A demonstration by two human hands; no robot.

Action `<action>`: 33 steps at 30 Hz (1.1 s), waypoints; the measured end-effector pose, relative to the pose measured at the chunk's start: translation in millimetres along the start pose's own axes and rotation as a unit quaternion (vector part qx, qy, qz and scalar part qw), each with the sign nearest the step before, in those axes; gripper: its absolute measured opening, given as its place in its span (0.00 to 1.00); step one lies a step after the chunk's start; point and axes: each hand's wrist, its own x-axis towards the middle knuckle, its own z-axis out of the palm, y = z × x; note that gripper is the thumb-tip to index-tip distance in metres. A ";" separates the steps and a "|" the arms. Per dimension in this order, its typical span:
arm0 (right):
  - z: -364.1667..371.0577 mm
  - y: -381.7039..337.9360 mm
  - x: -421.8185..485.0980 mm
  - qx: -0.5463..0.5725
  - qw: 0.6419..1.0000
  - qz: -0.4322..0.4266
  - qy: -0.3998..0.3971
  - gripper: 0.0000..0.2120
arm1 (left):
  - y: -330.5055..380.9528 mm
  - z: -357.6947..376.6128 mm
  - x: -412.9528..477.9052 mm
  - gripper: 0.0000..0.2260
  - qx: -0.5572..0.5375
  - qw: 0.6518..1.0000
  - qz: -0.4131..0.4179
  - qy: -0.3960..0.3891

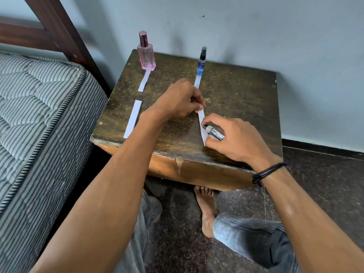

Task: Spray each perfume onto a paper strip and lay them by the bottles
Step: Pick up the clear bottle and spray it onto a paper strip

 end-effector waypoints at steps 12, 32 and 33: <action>-1.1 -0.7 0.2 0.015 1.000 0.006 0.009 0.17 | -2.3 1.1 1.8 0.04 0.005 1.000 0.007 -0.007; -6.6 6.2 0.5 0.052 0.998 0.008 -0.028 0.17 | 1.8 -5.6 -3.0 0.04 0.007 1.000 0.009 -0.004; -6.6 6.3 0.6 0.051 0.998 0.008 -0.029 0.17 | 2.4 -5.7 -3.3 0.03 0.007 1.000 0.009 -0.004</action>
